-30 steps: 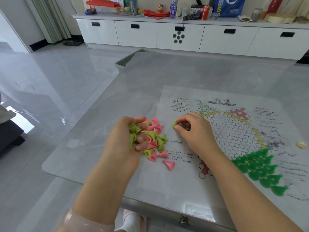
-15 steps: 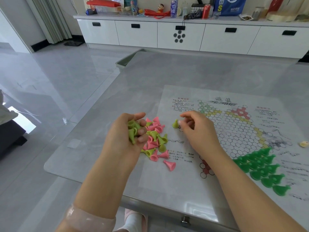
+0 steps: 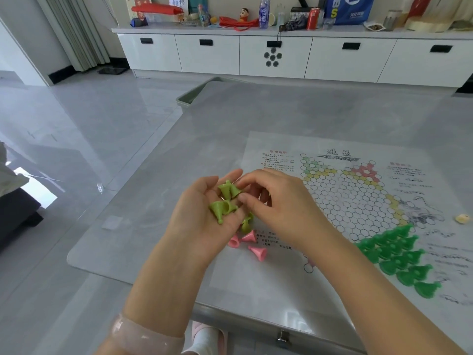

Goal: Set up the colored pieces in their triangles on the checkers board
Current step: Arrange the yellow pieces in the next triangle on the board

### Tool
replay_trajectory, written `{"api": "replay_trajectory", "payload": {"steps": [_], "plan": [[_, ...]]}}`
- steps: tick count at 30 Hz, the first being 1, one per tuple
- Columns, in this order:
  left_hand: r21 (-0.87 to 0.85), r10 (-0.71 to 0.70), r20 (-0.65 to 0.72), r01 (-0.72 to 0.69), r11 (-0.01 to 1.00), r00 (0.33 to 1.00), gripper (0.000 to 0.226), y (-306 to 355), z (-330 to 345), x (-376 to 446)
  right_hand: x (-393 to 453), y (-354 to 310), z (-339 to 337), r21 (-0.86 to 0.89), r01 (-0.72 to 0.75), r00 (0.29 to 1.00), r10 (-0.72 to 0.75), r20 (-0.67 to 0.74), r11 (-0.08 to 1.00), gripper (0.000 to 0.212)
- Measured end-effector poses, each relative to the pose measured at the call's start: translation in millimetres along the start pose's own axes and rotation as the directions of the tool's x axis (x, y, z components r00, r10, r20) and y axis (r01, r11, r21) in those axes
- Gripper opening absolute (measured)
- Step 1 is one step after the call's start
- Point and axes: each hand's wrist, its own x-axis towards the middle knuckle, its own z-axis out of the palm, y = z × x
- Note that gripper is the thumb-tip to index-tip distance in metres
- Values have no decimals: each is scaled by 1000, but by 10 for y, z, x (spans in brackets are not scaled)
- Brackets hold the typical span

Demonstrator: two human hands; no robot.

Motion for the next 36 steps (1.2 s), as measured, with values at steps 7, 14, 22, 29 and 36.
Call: {"api": "replay_trajectory", "payload": {"steps": [7, 14, 22, 29, 36], "plan": [[21, 19, -13, -19, 1000, 1000, 41, -65, 61, 31, 13, 21, 29, 10, -63, 998, 63, 10, 998, 6], [57, -9, 32, 7, 998, 999, 42, -83, 58, 18, 5, 20, 56, 109, -144, 990, 143, 20, 984, 12], [-77, -15, 28, 18, 997, 999, 32, -7, 31, -38, 105, 424, -249, 159, -344, 878, 377, -296, 926, 9], [-151, -11, -60, 1, 989, 998, 29, 61, -24, -33, 75, 615, 46, -123, -465, 865, 420, -275, 877, 6], [-155, -4, -63, -5, 988, 998, 28, 92, -50, -35, 58, 631, 34, -150, -431, 885, 384, -265, 890, 8]]}}
